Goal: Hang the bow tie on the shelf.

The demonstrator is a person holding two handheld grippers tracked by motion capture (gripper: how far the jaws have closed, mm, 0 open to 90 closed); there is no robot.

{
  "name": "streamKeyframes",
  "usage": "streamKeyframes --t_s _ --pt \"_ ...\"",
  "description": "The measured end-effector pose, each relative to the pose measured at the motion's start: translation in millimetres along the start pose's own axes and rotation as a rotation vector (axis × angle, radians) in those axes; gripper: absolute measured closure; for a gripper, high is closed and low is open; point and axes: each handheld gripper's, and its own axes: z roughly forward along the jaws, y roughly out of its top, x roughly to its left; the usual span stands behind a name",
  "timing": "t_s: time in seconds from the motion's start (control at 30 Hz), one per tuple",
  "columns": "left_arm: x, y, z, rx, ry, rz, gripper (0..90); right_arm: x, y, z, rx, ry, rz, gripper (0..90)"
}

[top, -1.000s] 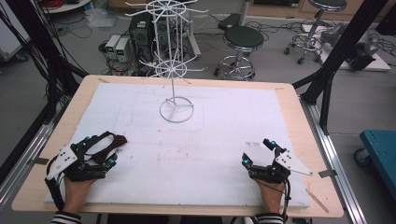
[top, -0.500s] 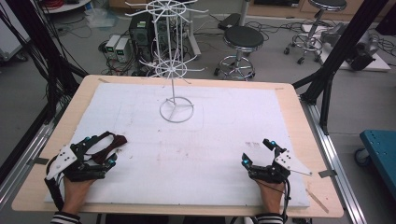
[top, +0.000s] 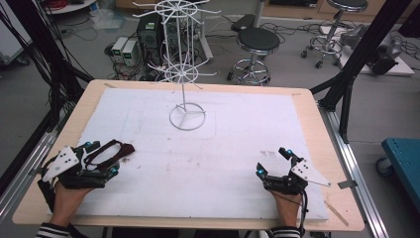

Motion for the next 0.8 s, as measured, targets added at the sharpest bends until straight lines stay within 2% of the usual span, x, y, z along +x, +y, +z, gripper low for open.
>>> streamKeyframes --t_s 0.17,0.37,0.5,0.7,0.8 --pt "5.5 16.1 1.5 0.106 0.002 0.030 1.7 0.0 0.0 0.0 0.000 0.001 0.002 0.7" --pt "11.8 29.9 5.0 0.197 0.004 0.058 1.7 0.1 0.0 0.1 0.002 0.001 0.002 0.7" --pt "16.5 35.6 7.7 0.259 -0.007 0.061 1.7 0.1 0.1 0.2 0.001 0.001 0.000 0.7" --pt "25.4 38.3 15.6 0.363 -0.048 0.068 1.7 0.3 0.1 0.1 0.003 0.000 0.002 0.7" --pt "27.0 39.9 19.5 0.392 -0.039 0.084 1.7 0.3 0.1 0.4 0.000 0.001 -0.001 0.7"
